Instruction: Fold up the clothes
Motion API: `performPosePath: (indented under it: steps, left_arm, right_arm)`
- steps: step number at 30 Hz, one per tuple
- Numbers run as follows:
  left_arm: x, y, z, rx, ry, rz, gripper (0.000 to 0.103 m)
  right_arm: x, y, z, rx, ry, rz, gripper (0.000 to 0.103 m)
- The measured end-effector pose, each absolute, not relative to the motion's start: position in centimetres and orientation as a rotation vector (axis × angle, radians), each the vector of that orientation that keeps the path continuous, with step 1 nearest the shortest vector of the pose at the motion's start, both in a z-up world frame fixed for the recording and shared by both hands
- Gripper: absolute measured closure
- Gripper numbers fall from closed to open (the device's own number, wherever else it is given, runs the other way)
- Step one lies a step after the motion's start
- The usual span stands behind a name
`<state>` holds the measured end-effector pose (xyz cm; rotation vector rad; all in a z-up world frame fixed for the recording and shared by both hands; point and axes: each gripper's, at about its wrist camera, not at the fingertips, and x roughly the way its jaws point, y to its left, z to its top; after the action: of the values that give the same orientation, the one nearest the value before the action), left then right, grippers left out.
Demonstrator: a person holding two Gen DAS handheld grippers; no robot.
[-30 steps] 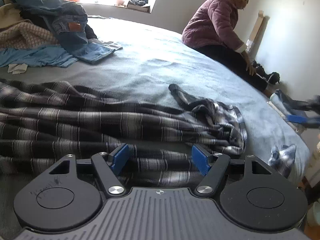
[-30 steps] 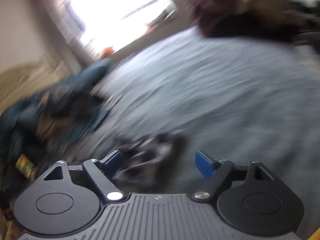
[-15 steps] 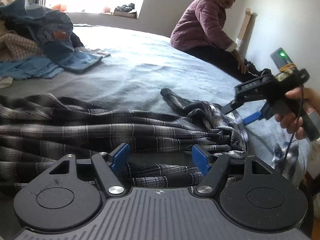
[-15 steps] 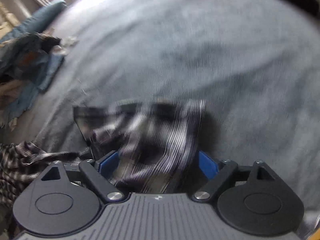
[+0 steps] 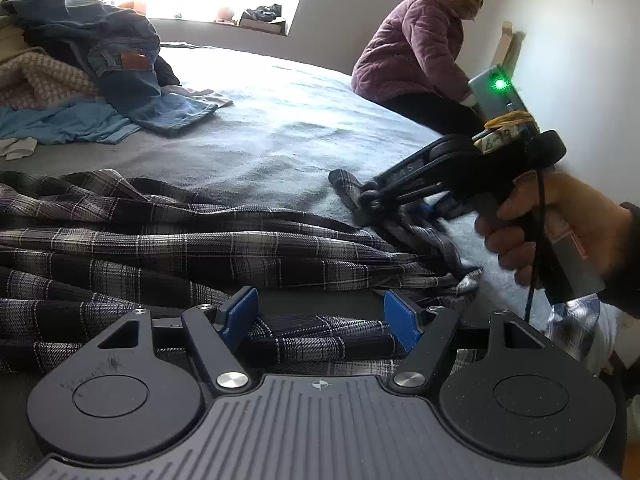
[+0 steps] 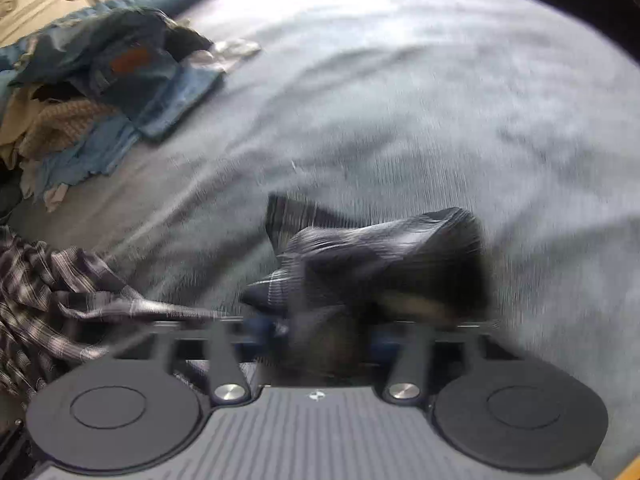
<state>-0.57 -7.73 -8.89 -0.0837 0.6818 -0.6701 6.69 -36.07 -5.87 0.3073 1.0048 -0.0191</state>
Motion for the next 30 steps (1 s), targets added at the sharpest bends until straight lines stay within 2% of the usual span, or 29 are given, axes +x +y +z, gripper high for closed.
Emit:
performPosePath:
  steps: [2, 12, 15, 18, 22, 24, 25, 26, 28, 30]
  left_arm:
    - [-0.1, -8.0, -9.1, -0.095, 0.685, -0.659, 0.033]
    - [5.8, -8.2, -9.1, -0.187, 0.718, -0.562, 0.033]
    - [8.2, -7.6, -8.9, -0.228, 0.717, -0.524, 0.033]
    - [9.9, -7.2, -9.3, -0.262, 0.738, -0.503, 0.033]
    - [10.5, -7.3, -10.2, -0.258, 0.772, -0.49, 0.033]
    - [10.4, -7.4, -10.6, -0.248, 0.785, -0.491, 0.033]
    - [10.3, -7.4, -10.6, -0.239, 0.786, -0.494, 0.033]
    - [10.1, -7.4, -10.5, -0.234, 0.784, -0.497, 0.033]
    - [9.7, -7.4, -10.1, -0.233, 0.779, -0.511, 0.032]
    - [9.3, -7.2, -9.7, -0.251, 0.776, -0.526, 0.032]
  right_arm:
    - [7.2, -37.4, -4.4, 0.385, 0.942, 0.001, 0.087]
    - [13.7, -42.8, 9.3, 0.481, 0.447, 0.023, 0.088]
    - [16.0, -44.0, 11.7, 0.49, 0.333, 0.013, 0.088]
    - [19.0, -45.9, 10.6, 0.509, 0.315, -0.031, 0.088]
    - [23.9, -48.7, 2.8, 0.567, 0.462, -0.146, 0.087]
    - [25.7, -50.3, -2.2, 0.605, 0.607, -0.215, 0.083]
    - [26.2, -51.1, -4.5, 0.62, 0.687, -0.25, 0.076]
    - [26.3, -51.9, -6.0, 0.628, 0.754, -0.272, 0.065]
    - [25.4, -53.4, -7.6, 0.672, 0.81, -0.289, 0.057]
    - [23.6, -55.2, -7.0, 0.74, 0.796, -0.262, 0.043]
